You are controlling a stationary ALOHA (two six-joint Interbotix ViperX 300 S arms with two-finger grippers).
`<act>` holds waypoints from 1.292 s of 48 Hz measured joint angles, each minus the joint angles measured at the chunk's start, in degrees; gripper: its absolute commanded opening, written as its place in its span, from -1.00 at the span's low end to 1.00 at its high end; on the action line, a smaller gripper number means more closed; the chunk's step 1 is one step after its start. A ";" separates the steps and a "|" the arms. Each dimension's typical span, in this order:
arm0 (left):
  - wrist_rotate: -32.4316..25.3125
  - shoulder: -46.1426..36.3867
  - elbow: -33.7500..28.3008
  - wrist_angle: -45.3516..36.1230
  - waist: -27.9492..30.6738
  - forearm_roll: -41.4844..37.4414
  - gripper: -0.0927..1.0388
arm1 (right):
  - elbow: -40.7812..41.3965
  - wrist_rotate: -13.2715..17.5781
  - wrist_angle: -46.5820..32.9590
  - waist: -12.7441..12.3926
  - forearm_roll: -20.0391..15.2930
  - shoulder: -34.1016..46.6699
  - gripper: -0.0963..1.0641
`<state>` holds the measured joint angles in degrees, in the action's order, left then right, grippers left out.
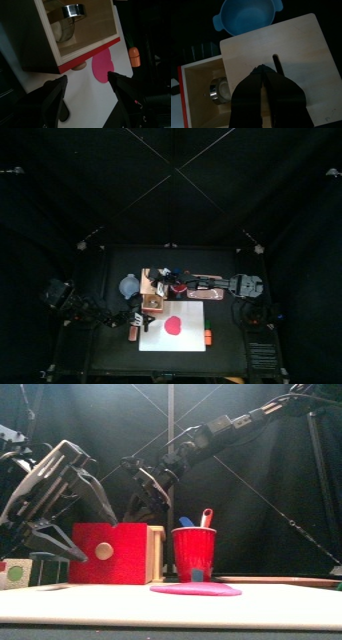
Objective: Get the cutter from the drawer then cut the dough then place the extra dough in the bowl
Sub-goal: Place the cutter on the board
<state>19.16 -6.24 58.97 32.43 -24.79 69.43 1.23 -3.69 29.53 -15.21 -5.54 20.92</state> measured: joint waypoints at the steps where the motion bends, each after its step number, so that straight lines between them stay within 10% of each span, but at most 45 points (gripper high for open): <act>1: 0.00 -0.53 0.00 0.00 -0.09 -0.35 0.87 | 0.00 0.00 0.00 0.00 0.00 -0.09 -0.76; 28: -3.87 -14.24 6.50 10.63 0.00 -25.66 0.84 | -2.46 0.35 1.49 0.97 0.79 0.44 -0.76; 62: -31.73 -27.60 12.57 14.41 10.28 -46.58 0.84 | -5.01 0.18 5.45 7.03 1.93 -7.91 -0.62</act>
<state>-12.57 -33.84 71.54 46.85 -14.50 22.85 -3.78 -3.52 34.98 -8.17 -3.60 13.01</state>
